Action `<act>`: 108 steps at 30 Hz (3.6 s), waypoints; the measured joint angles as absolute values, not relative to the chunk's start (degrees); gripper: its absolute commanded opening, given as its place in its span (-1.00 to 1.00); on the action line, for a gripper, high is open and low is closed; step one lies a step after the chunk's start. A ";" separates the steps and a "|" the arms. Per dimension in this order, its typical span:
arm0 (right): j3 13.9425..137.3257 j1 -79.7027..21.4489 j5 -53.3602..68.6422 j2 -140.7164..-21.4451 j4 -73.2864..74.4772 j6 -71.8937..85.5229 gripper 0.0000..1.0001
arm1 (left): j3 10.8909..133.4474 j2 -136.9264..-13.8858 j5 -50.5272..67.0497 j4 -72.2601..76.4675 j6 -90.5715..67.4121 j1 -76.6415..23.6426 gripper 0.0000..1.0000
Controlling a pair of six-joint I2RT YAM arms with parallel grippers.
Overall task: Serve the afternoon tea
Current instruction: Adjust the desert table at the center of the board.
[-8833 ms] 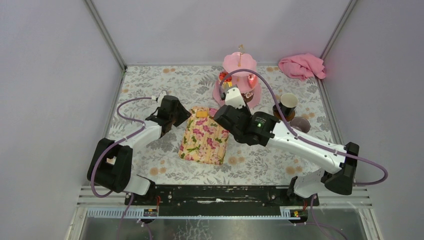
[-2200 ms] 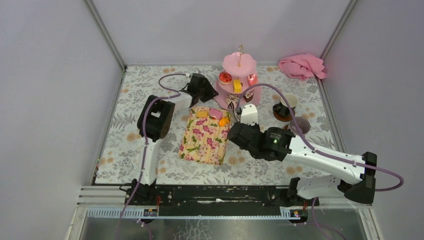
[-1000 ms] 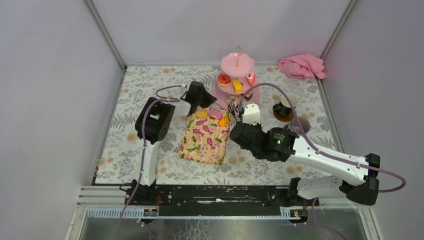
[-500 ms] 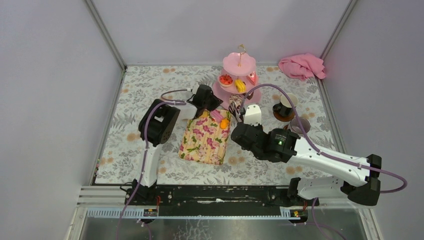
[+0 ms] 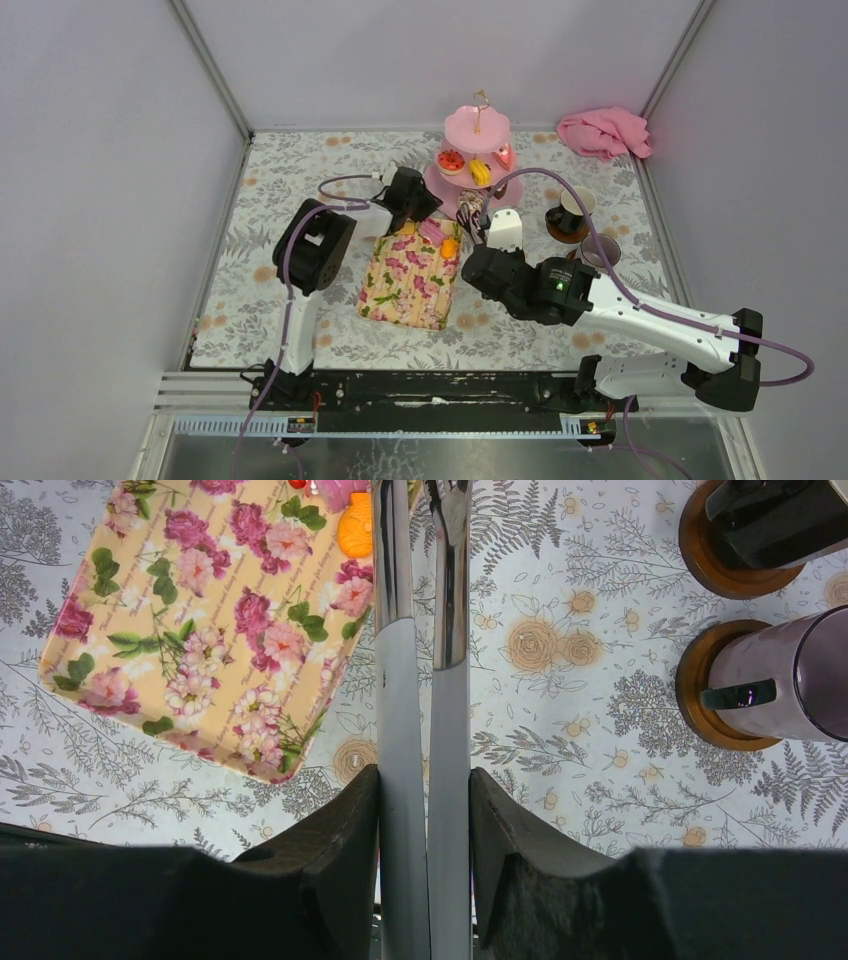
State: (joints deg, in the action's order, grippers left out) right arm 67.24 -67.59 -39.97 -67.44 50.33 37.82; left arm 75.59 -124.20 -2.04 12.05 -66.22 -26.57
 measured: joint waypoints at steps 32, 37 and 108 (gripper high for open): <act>67.24 -67.61 -39.83 -70.46 47.57 36.69 -0.34 | 90.02 -133.16 8.05 12.38 -43.46 -17.82 -0.19; 67.24 -67.61 -39.83 -70.46 47.27 36.69 -0.34 | 91.92 -134.65 9.28 12.67 -42.50 -17.69 -0.18; 64.18 -67.61 -39.35 -70.41 47.20 37.39 -0.38 | 76.62 -125.82 1.17 16.47 -52.31 -28.23 -0.21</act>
